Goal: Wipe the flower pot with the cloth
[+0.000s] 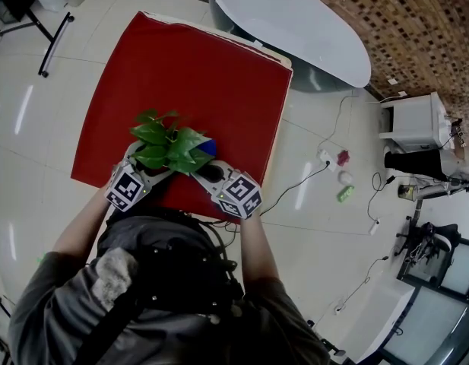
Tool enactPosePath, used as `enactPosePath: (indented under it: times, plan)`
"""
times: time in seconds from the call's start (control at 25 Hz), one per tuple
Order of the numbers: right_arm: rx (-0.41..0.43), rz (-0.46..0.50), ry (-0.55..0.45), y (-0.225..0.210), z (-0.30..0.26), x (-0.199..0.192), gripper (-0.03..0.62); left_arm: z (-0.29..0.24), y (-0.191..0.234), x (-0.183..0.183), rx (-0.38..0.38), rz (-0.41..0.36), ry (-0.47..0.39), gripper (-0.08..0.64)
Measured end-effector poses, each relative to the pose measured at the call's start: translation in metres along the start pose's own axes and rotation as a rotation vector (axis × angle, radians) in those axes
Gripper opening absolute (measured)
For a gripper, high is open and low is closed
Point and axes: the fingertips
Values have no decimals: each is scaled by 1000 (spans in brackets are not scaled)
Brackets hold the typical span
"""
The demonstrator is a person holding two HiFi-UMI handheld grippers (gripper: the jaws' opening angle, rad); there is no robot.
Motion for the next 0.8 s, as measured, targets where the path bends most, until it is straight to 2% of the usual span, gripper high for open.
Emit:
enactPosePath:
  times: [0.16,0.24,0.44,0.6,0.8]
  plan:
    - [-172,34,-75,-33,15,13,63,6,-3,-3,65,12,7,434]
    - [-189,62,-74,-39,11,15,63,13,-4,-5,98,13,15,434]
    - [-89,199,26,-16,-6,0,63,32,-13,-1,154,41,2,434]
    - [-40,221,73,17,-5,-6,63,47,-15,3,200,47,-4,434]
    - [18,233,71,58,1,-23,63,53,-27,6,234,30,-19,434]
Point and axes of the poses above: the fingertips, and each gripper's own axes: z backward along the fingers, y to its left, x out of its top, and after that the axes turned 12 degrees about -y, right-handed
